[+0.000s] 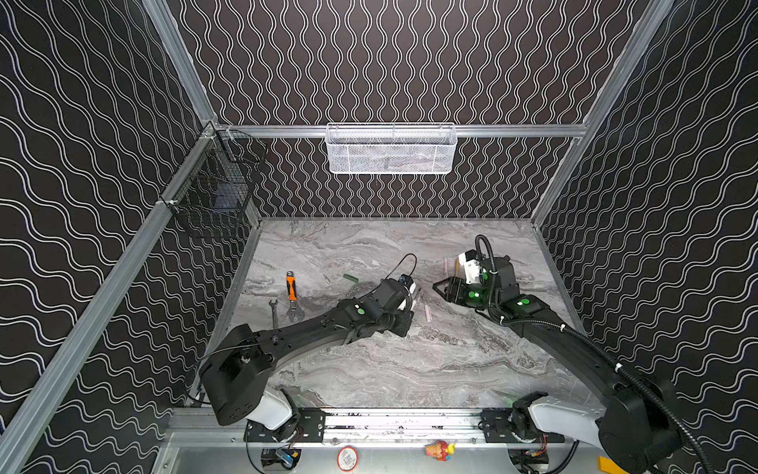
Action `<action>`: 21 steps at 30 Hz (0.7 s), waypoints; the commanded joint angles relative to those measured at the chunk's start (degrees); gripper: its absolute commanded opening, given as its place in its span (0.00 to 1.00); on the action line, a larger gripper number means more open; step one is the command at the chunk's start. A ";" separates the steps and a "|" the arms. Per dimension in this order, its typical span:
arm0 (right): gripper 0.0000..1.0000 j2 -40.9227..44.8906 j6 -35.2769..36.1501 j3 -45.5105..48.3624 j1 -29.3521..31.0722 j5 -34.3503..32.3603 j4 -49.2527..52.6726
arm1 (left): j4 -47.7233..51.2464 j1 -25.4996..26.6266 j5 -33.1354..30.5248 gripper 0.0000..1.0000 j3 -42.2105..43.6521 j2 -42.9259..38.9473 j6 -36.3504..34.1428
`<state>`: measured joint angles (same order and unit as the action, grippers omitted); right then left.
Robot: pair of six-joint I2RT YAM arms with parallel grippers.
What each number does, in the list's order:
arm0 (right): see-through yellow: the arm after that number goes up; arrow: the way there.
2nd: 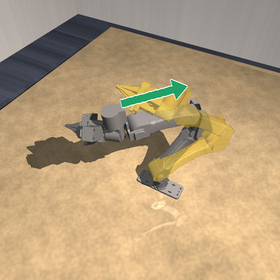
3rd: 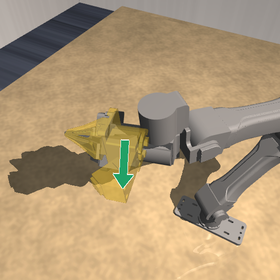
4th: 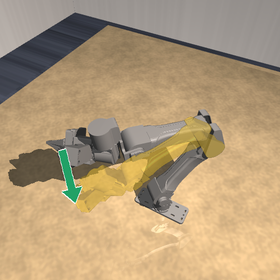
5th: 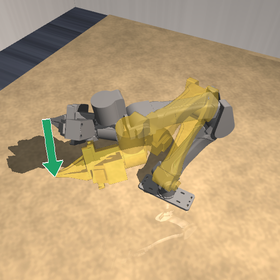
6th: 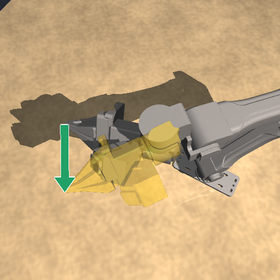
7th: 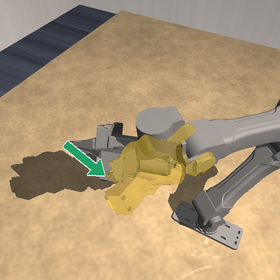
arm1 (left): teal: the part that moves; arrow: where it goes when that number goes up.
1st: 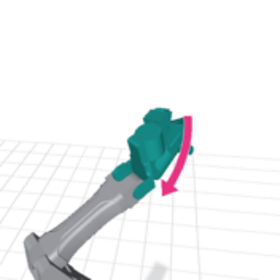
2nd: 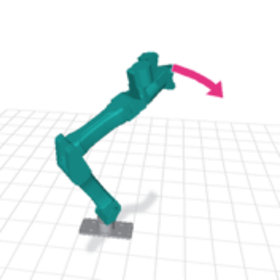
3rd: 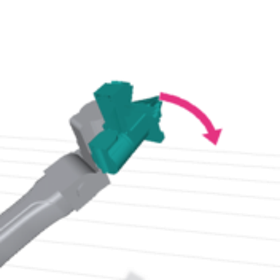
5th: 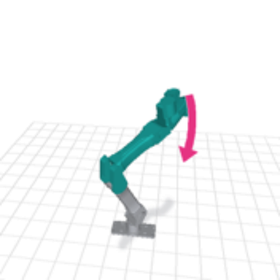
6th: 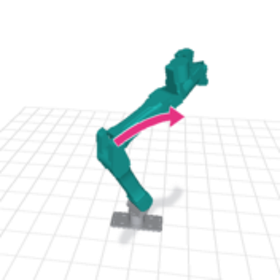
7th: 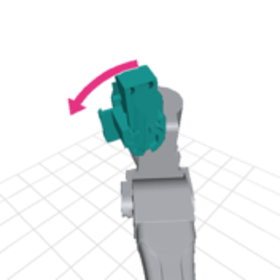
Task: Insert the pens into the pen caps
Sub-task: 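Raise the pink pen tip-up with the left gripper while right gripper moves aside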
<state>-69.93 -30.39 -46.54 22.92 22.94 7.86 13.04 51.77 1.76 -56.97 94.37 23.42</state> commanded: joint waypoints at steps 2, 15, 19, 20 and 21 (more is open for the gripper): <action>0.58 -0.63 -1.09 0.22 0.33 6.42 -4.71 | -4.66 -0.34 4.71 0.00 -1.74 -0.32 -1.07; 0.35 -3.73 -4.87 0.41 1.74 9.49 -8.09 | -3.90 -0.96 5.80 0.00 -4.37 0.37 -0.57; 0.22 -4.16 -4.96 -0.21 3.42 10.62 -8.38 | -4.03 -1.22 5.87 0.00 -4.31 0.57 -0.35; 0.20 -4.16 -5.07 -0.12 3.44 10.61 -8.36 | -4.24 -1.29 6.21 0.00 -4.24 0.54 -0.39; 0.17 -4.08 -4.98 -0.16 3.53 10.39 -8.20 | -4.34 -1.32 6.34 0.00 -4.46 0.56 -0.39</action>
<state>-74.04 -34.96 -46.04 26.22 32.27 1.80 11.18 50.63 7.53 -60.88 94.74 23.51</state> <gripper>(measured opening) 0.180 0.093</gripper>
